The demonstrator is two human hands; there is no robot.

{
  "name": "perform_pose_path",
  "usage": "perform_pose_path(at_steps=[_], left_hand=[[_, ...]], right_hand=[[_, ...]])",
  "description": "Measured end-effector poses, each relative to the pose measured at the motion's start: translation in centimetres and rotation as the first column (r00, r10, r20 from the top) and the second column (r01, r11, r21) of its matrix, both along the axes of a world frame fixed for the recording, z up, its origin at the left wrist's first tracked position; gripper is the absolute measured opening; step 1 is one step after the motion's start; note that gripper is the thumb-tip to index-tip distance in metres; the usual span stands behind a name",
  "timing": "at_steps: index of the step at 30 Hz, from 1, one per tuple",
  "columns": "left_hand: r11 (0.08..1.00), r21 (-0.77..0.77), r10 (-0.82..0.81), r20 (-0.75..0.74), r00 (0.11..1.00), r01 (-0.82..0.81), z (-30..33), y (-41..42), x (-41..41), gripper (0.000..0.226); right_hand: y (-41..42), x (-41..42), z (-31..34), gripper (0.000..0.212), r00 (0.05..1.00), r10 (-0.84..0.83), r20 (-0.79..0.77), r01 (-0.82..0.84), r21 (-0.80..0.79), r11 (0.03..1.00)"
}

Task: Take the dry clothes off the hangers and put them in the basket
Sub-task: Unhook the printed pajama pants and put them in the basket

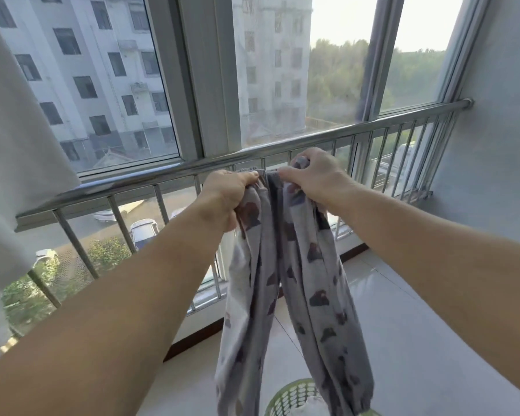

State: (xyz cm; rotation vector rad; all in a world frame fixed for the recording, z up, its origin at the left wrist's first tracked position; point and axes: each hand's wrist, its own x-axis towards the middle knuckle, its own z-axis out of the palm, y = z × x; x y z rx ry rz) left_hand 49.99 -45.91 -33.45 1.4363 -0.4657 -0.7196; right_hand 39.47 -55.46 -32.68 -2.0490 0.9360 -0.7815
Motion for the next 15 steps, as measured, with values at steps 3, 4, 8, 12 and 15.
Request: perform_pose_path(at_steps=[3, 4, 8, 12, 15], left_hand=[[1.000, -0.014, -0.023, 0.003, 1.000, 0.023, 0.7, -0.3, -1.4, 0.027], [1.000, -0.018, -0.019, -0.018, 1.000, 0.019, 1.0, -0.1, -1.6, 0.037], [0.999, -0.034, -0.039, -0.046, 0.998, 0.037, 1.7, 0.2, -2.1, 0.053], [0.995, -0.027, -0.094, 0.080, 0.992, 0.097, 1.9, 0.7, -2.4, 0.028], [0.997, -0.057, -0.045, 0.175, 0.984, 0.055, 1.2, 0.9, -1.6, 0.019]], right_hand=[[1.4, -0.1, 0.3, 0.045, 0.993, 0.120, -0.016, -0.120, 0.008, 0.993], [1.7, -0.2, 0.4, 0.053, 0.985, 0.171, -0.018, -0.170, 0.013, 0.985], [1.8, -1.0, 0.7, 0.095, 0.953, 0.250, -0.173, -0.267, -0.083, 0.960], [1.3, -1.6, 0.9, 0.084, 0.946, 0.290, -0.144, -0.301, -0.063, 0.951], [0.8, -1.9, 0.8, 0.065, 0.962, 0.267, -0.051, -0.268, -0.023, 0.963]])
